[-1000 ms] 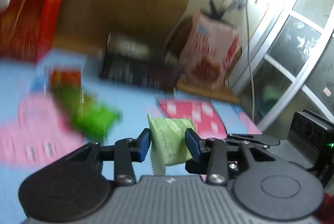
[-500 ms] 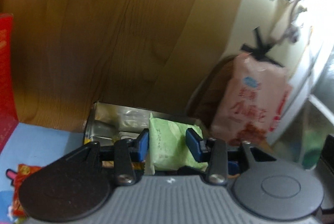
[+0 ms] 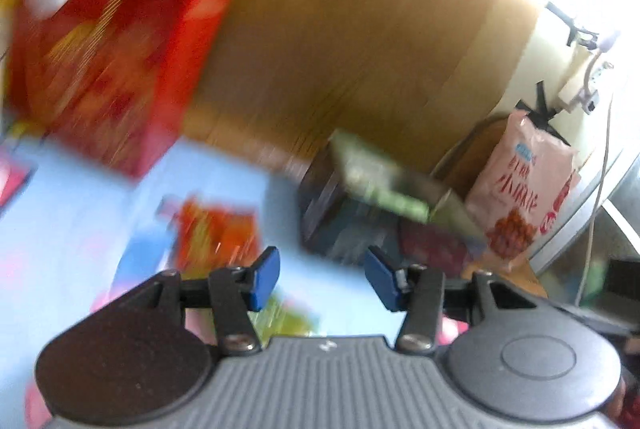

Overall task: Organize snacks
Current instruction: 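Lower the green wafer pack into the black tin box and open, then move both grippers onto the bright green snack bag on the sheet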

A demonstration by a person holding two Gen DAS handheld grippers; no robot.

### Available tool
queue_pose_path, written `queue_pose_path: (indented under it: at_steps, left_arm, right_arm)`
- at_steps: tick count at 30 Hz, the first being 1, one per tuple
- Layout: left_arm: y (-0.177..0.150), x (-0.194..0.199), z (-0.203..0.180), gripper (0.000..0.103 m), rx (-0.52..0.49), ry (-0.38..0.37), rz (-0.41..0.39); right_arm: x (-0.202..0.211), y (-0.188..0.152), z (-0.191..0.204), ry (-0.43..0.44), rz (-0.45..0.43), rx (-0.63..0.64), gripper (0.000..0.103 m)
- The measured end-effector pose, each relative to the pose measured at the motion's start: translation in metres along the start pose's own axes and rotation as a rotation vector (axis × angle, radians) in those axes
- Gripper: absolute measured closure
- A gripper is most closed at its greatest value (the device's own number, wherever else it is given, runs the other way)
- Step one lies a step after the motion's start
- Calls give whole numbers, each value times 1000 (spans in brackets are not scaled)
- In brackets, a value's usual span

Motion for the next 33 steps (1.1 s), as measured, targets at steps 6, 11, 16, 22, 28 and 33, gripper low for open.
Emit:
queue_pose_path:
  at_steps: [6, 11, 16, 22, 28, 33]
  left_arm:
    - [-49, 8, 24, 56, 153, 32, 39]
    - [-57, 8, 22, 67, 143, 6, 52]
    - [-78, 26, 19, 67, 100, -33, 80]
    - [-112, 62, 5, 67, 25, -33, 85]
    - [-138, 83, -11, 62, -59, -7, 47]
    - [-149, 87, -11, 61, -88, -7, -15]
  right_arm:
    - [-58, -9, 25, 17, 261, -67, 51]
    - [-73, -19, 39, -12, 343, -91, 61]
    - [-39, -44, 63, -27, 309, -32, 63]
    - [6, -88, 102, -17, 232, 114, 63]
    - [38, -134, 134, -10, 179, 276, 62]
    - [40, -155, 142, -59, 117, 342, 60]
Point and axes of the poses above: each gripper's, at about its wrist camera, not at the fingertips, and x roughly against the way its jaws point, z to its left, y to its top, the point moved 1 cm from there along -x, roughly the way its jaws point
